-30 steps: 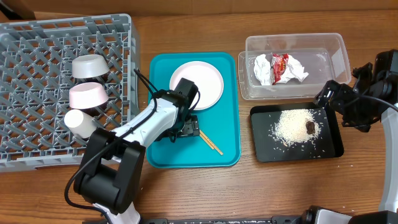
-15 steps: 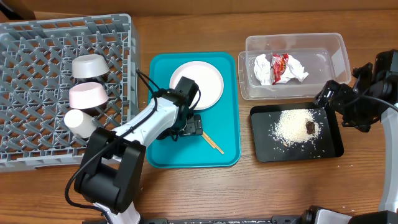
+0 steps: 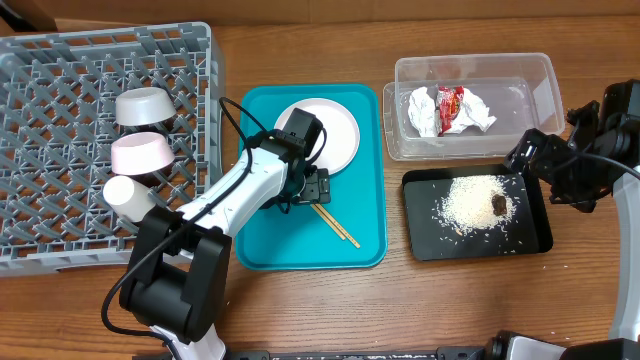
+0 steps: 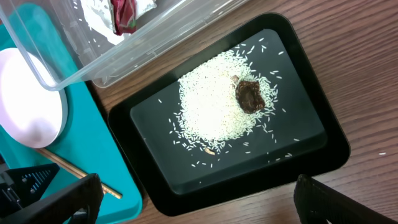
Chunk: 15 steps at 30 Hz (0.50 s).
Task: Sort waste into correct bins and load items into the dishwasher
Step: 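Lower the left gripper onto the chopsticks and pinch one chopstick, then lift the chopstick and carry it left to the dish rack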
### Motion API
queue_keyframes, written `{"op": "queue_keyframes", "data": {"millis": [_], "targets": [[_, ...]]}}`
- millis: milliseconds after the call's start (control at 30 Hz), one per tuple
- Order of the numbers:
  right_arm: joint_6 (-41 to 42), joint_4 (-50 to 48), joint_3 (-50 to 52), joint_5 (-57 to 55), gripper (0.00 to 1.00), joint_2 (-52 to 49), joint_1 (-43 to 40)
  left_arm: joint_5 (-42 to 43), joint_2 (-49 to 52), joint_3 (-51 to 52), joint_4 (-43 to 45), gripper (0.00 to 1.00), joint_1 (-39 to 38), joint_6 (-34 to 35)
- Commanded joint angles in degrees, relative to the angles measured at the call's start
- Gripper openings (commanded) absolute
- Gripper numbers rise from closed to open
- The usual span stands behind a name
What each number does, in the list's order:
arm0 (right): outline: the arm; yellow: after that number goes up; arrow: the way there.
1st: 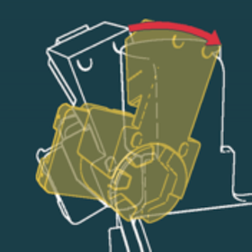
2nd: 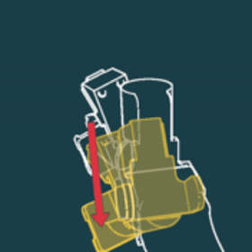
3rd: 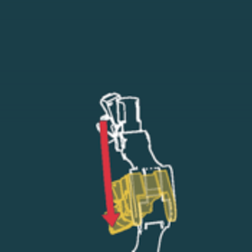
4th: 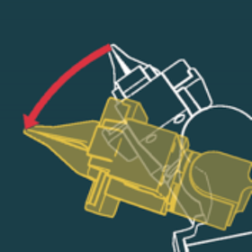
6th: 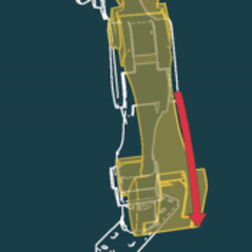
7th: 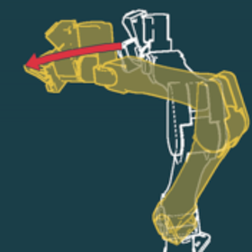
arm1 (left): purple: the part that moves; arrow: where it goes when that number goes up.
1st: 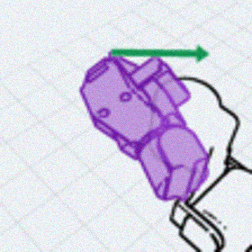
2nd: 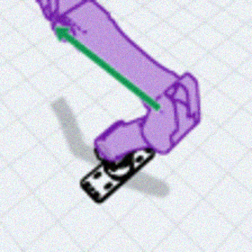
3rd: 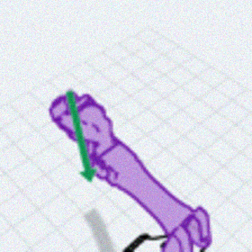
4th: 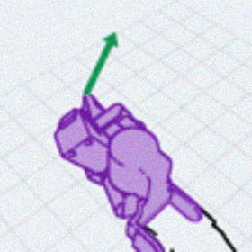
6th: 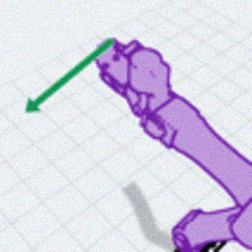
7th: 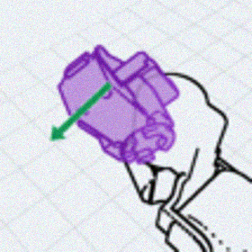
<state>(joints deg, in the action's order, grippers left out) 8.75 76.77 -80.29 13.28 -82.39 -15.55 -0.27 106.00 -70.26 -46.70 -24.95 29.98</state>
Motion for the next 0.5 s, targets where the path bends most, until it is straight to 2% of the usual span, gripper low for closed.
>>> {"op": "queue_keyframes", "data": {"millis": [0, 233, 467], "targets": [[-0.2, -0.1, -0.5, 0.3, 1.0, 0.6, 0.0, -1.7, 1.5, 1.9, 0.5, 0.97, -0.2, -0.6], [-0.2, -0.1, -0.5, 0.3, 1.0, 0.6, 0.0, -1.8, 4.5, 2.2, 1.0, 0.99, -0.2, -0.9], [-0.3, -0.1, -0.5, 0.3, 1.0, 0.6, 0.0, -2.3, 5.2, 2.2, -3.0, 0.93, -0.2, -0.9]]}}
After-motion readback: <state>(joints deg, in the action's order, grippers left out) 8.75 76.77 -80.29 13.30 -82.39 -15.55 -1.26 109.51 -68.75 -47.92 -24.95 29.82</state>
